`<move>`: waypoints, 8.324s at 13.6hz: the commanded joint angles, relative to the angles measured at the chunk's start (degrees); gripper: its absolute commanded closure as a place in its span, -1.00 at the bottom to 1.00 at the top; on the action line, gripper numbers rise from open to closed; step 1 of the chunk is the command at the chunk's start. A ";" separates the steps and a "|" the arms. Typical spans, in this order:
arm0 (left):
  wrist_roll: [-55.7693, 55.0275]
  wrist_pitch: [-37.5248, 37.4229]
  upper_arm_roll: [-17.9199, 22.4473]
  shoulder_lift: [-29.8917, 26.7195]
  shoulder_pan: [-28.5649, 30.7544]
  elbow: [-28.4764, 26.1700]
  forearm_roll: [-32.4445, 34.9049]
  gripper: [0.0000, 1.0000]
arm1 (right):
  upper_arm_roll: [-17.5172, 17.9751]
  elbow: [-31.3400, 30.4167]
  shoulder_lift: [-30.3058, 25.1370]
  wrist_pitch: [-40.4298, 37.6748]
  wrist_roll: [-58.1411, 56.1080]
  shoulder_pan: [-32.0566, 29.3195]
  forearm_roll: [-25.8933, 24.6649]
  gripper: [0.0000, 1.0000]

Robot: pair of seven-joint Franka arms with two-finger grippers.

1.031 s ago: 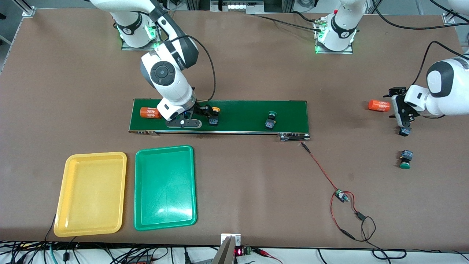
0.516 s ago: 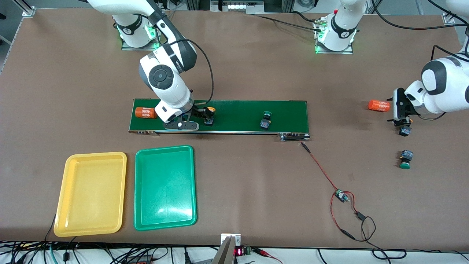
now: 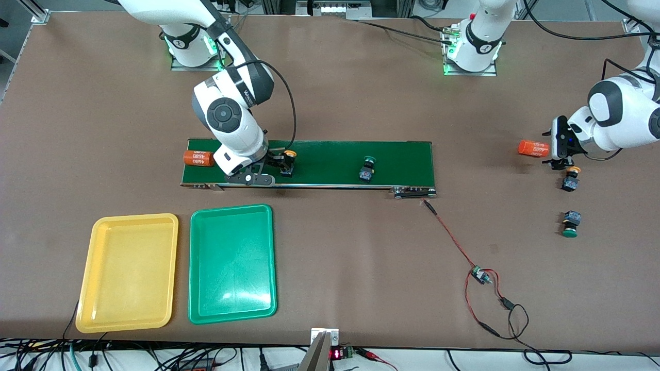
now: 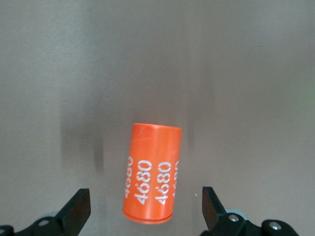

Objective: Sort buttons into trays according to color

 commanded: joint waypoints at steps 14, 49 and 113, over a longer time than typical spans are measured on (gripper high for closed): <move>1.10 5.64 -1.04 1.16 2.31 -3.82 -0.01 -1.00 | -1.18 1.14 4.15 0.44 1.21 1.53 -2.85 -0.17; -25.89 -4.12 -8.78 -5.19 -37.58 10.05 -11.26 1.00 | -6.72 16.25 14.16 4.64 -56.18 -35.12 -5.48 1.00; -74.84 -0.78 5.11 28.50 -7.71 44.25 -1.68 -1.00 | -7.69 -8.00 -10.09 -10.02 -10.93 -4.53 9.79 -1.00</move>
